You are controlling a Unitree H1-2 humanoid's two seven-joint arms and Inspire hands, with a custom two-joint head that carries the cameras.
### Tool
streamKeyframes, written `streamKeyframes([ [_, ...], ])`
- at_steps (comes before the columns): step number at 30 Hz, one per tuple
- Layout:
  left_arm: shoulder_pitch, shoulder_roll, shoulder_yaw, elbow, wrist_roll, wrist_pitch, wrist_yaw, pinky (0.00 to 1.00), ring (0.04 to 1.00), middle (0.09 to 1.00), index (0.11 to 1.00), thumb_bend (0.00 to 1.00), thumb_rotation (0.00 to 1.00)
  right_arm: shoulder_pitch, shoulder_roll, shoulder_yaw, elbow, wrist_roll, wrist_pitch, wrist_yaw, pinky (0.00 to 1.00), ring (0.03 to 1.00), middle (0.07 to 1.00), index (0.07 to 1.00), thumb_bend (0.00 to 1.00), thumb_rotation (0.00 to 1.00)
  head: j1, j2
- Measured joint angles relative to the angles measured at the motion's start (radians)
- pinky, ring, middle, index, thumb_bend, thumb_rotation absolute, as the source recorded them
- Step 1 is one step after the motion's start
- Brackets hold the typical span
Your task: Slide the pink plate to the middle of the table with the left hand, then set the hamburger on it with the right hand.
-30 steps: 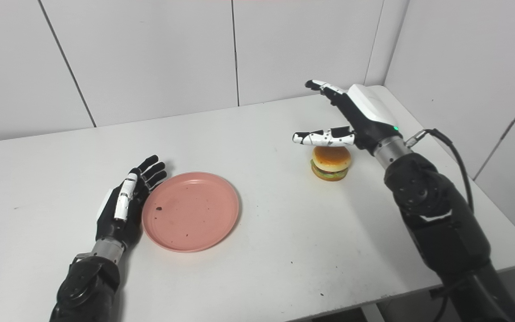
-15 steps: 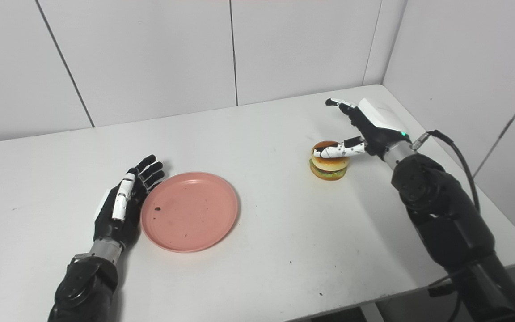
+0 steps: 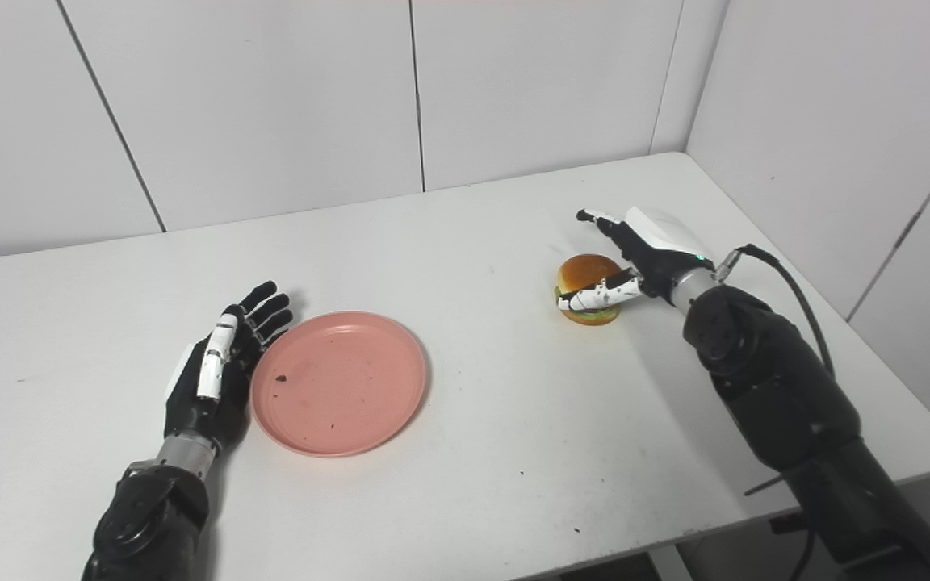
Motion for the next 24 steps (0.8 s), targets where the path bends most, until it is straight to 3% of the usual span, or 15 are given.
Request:
streamKeyframes([
  [6,0.000,0.000,0.000,0.000,0.000,0.001,0.001,0.86,0.872,0.850,0.812,0.24,0.94,-0.004,0.010,0.031,0.047,-0.018,0.000,-0.001,0.75,0.878,0.922,0.900,0.96,0.41,0.011,0.002],
  [13,0.000,0.000,-0.001,0.000,0.000,0.001,0.001,0.86,0.878,0.855,0.816,0.24,0.96,-0.014,0.016,0.055,0.061,-0.038,-0.004,-0.014,0.76,0.853,0.880,0.863,0.95,0.27,0.009,0.003],
  [15,0.000,0.000,-0.001,0.000,0.000,0.001,0.001,0.86,0.879,0.857,0.818,0.25,0.96,-0.014,0.016,0.066,0.061,-0.048,-0.007,-0.026,0.73,0.825,0.853,0.838,0.89,0.16,0.012,0.003],
  [16,0.000,0.000,-0.002,0.000,0.000,0.001,0.001,0.86,0.880,0.857,0.819,0.25,0.95,-0.014,0.016,0.067,0.061,-0.054,-0.007,-0.031,0.68,0.786,0.821,0.815,0.82,0.07,0.012,0.005],
  [18,0.000,0.000,-0.002,-0.001,0.000,0.002,0.001,0.86,0.878,0.855,0.815,0.25,0.94,-0.015,0.018,0.068,0.053,-0.055,-0.006,-0.033,0.53,0.644,0.720,0.766,0.69,0.01,0.012,0.005],
  [22,0.001,0.000,-0.003,-0.003,0.000,0.003,0.001,0.86,0.876,0.856,0.815,0.24,0.95,-0.016,0.032,0.076,0.026,-0.089,-0.005,-0.048,0.43,0.531,0.625,0.720,0.59,0.00,0.011,0.006],
  [23,0.001,0.000,-0.003,-0.003,0.000,0.003,0.000,0.86,0.880,0.859,0.819,0.25,0.95,-0.016,0.034,0.076,0.025,-0.099,-0.006,-0.059,0.33,0.429,0.540,0.676,0.56,0.00,0.011,0.006],
  [24,0.001,0.000,-0.003,-0.003,-0.001,0.003,0.000,0.86,0.881,0.860,0.820,0.25,0.95,-0.014,0.037,0.076,0.024,-0.107,-0.006,-0.072,0.30,0.394,0.511,0.661,0.55,0.00,0.011,0.006],
])
